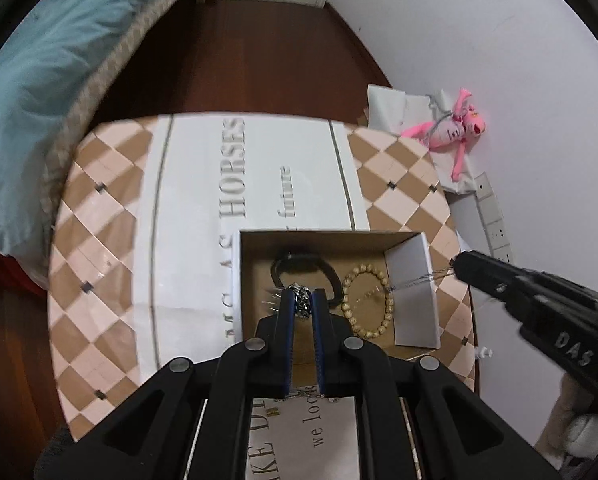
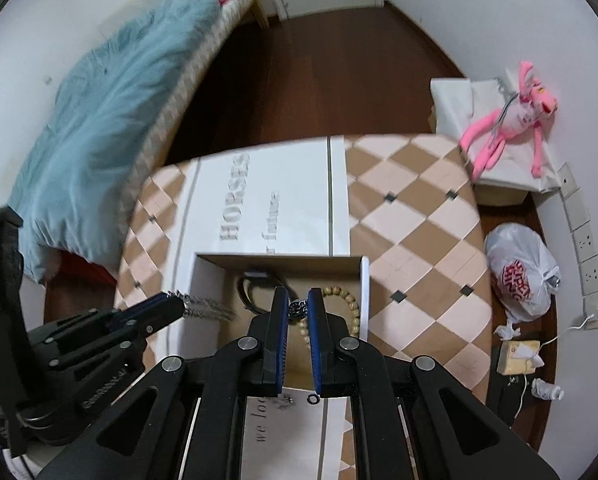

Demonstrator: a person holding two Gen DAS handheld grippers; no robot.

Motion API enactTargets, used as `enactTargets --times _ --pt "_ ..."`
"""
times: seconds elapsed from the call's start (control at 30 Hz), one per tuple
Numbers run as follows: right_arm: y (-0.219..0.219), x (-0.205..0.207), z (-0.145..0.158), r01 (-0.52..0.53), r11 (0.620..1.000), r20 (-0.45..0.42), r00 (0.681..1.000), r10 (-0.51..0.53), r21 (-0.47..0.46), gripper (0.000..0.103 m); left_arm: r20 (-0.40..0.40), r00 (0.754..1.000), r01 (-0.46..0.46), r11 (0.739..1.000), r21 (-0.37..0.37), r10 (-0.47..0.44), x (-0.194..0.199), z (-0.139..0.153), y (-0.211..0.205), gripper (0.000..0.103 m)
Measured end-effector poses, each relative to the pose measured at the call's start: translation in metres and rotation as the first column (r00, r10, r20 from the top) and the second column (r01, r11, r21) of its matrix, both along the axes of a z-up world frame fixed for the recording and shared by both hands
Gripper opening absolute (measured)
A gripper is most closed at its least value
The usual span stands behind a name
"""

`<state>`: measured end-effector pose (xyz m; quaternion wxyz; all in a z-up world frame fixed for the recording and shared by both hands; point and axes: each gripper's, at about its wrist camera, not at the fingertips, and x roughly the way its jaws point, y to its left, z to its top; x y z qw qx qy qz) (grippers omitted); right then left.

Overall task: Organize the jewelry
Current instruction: 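Lower both held chains into the box and open both tools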

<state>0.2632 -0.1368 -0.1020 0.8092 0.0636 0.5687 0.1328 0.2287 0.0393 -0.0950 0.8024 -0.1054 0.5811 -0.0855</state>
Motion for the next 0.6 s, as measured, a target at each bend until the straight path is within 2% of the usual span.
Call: enactTargets --times 0.13,0.23,0.3,0.33,0.37,0.4,0.43,0.47,0.5,0.6 --pt "0.005 0.008 -0.023 -0.025 1.0 -0.066 0.998 0.025 -0.007 0.01 -0.05 0.998 -0.028 1.0 -0.009 0.027 0.007 -0.012 0.002 0.008" --pt "0.007 0.01 -0.032 -0.026 0.999 -0.097 0.995 0.024 -0.02 0.011 -0.04 0.999 -0.03 0.998 0.051 0.032 0.009 -0.011 0.002 0.012" --pt "0.007 0.012 -0.037 -0.028 0.999 -0.117 0.993 0.023 -0.036 0.011 -0.025 0.999 -0.04 0.997 0.07 0.042 0.011 -0.009 0.004 0.023" --pt "0.006 0.013 -0.038 -0.026 0.999 -0.119 0.993 0.02 -0.045 0.012 -0.019 0.998 -0.051 0.995 0.084 0.052 0.011 -0.008 0.006 0.035" --pt "0.005 0.013 -0.038 -0.023 0.998 -0.116 0.993 0.017 -0.054 0.017 -0.008 0.998 -0.057 0.994 0.091 0.058 0.011 -0.006 0.008 0.047" --pt "0.005 0.012 -0.037 -0.021 0.998 -0.111 0.994 0.014 -0.063 0.026 0.011 0.998 -0.066 0.992 0.103 0.065 0.01 -0.003 0.01 0.051" --pt "0.003 0.012 -0.035 -0.016 0.998 -0.107 0.994 0.009 -0.068 0.031 0.024 0.997 -0.077 0.99 0.122 0.075 0.01 -0.001 0.012 0.062" --pt "0.002 0.011 -0.035 -0.015 0.998 -0.106 0.994 0.008 -0.067 0.04 0.032 0.996 -0.084 0.987 0.137 0.08 0.01 0.0 0.014 0.068" --pt "0.001 0.011 -0.034 -0.015 0.998 -0.105 0.994 0.008 -0.066 0.046 0.043 0.996 -0.089 0.985 0.15 0.084 0.009 0.001 0.015 0.069" --pt "0.0 0.007 -0.031 -0.006 0.996 -0.089 0.996 -0.001 -0.085 0.047 0.068 0.993 -0.104 0.975 0.195 0.092 0.005 0.005 0.017 0.071"
